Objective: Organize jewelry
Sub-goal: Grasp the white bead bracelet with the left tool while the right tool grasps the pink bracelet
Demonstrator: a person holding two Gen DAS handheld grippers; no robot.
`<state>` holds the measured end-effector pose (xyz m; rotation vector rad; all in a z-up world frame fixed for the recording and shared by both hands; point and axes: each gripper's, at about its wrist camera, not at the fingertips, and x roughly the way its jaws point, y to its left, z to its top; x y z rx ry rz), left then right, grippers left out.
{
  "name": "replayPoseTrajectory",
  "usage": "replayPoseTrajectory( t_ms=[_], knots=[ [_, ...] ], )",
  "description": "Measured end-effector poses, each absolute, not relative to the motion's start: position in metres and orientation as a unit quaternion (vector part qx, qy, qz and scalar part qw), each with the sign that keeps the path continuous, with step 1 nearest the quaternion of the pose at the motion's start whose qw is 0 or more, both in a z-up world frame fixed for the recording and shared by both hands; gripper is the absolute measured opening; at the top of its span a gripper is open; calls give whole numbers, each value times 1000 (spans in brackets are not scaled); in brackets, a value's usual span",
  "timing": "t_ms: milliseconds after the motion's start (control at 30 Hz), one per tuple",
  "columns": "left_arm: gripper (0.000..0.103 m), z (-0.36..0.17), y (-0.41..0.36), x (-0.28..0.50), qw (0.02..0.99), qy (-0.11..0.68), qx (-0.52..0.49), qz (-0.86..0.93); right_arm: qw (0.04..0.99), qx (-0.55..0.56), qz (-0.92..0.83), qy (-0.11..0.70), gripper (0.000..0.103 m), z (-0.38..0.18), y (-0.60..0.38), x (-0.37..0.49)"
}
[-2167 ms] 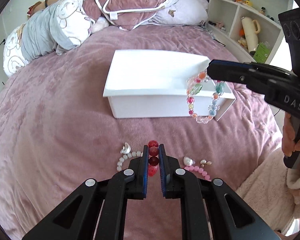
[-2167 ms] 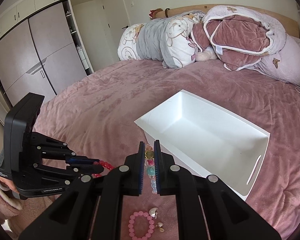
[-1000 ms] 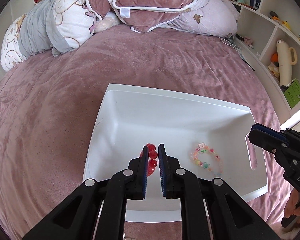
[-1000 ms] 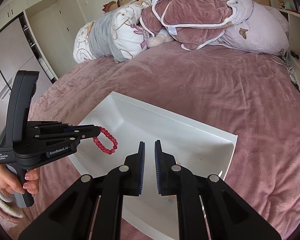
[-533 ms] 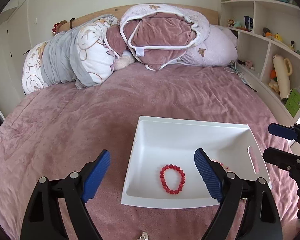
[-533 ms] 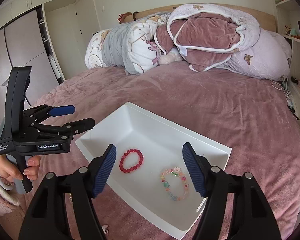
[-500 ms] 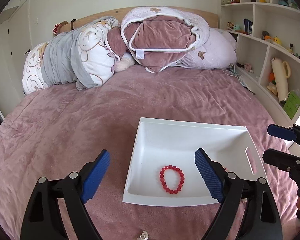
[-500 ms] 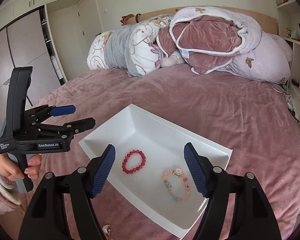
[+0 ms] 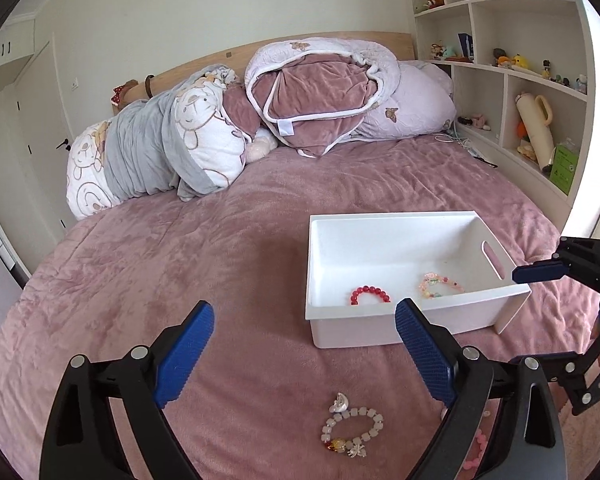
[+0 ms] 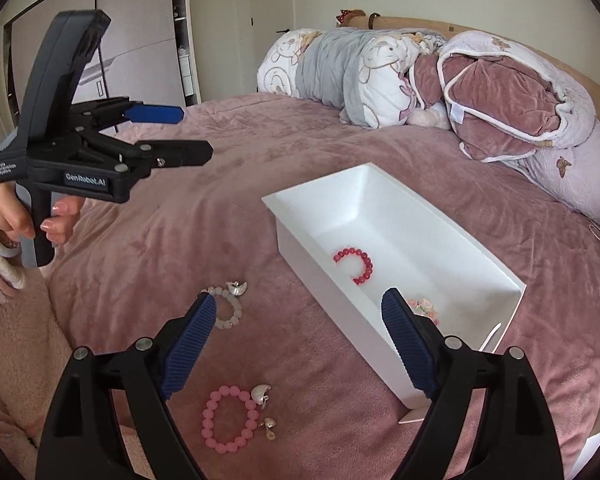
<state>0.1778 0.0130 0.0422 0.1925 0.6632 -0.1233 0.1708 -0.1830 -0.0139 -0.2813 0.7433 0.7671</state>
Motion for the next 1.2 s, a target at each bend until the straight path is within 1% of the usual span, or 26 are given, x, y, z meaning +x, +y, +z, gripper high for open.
replayPoseTrajectory(
  t_ms=[200, 267, 333, 433, 533, 633, 800, 933, 1000, 1033, 1067, 1133, 1200],
  knots=[
    [93, 11, 33, 162, 931, 356, 57, -51, 817, -183, 359, 413, 81, -62, -163, 158],
    [93, -7, 38, 162, 924, 376, 56, -46, 801, -197, 359, 436, 78, -77, -158, 156],
    [93, -23, 39, 164, 915, 396, 71, -41, 788, -214, 356, 454, 74, -91, -152, 153],
    [93, -45, 40, 169, 901, 421, 97, -28, 772, -234, 356, 471, 73, -107, -145, 154],
    [93, -61, 43, 172, 890, 445, 89, -29, 759, -249, 351, 488, 71, -120, -141, 154],
    [93, -73, 41, 176, 881, 462, 98, -30, 748, -254, 340, 510, 67, -132, -141, 159],
    [93, -97, 32, 182, 868, 480, 121, -32, 728, -259, 336, 539, 67, -151, -140, 162],
    [92, -122, 26, 190, 851, 506, 137, -31, 709, -286, 333, 552, 66, -166, -133, 159],
    [87, -132, 23, 191, 843, 516, 151, -32, 705, -290, 334, 555, 65, -170, -131, 158],
    [86, -136, 22, 191, 839, 518, 160, -33, 704, -287, 337, 556, 63, -171, -131, 157],
    [85, -138, 20, 190, 838, 517, 168, -36, 702, -282, 341, 557, 58, -172, -129, 154],
    [83, -140, 18, 189, 837, 516, 176, -39, 700, -278, 348, 559, 52, -174, -130, 154],
    [75, -140, 16, 188, 837, 519, 170, -45, 695, -274, 356, 562, 46, -176, -130, 154]
  ],
)
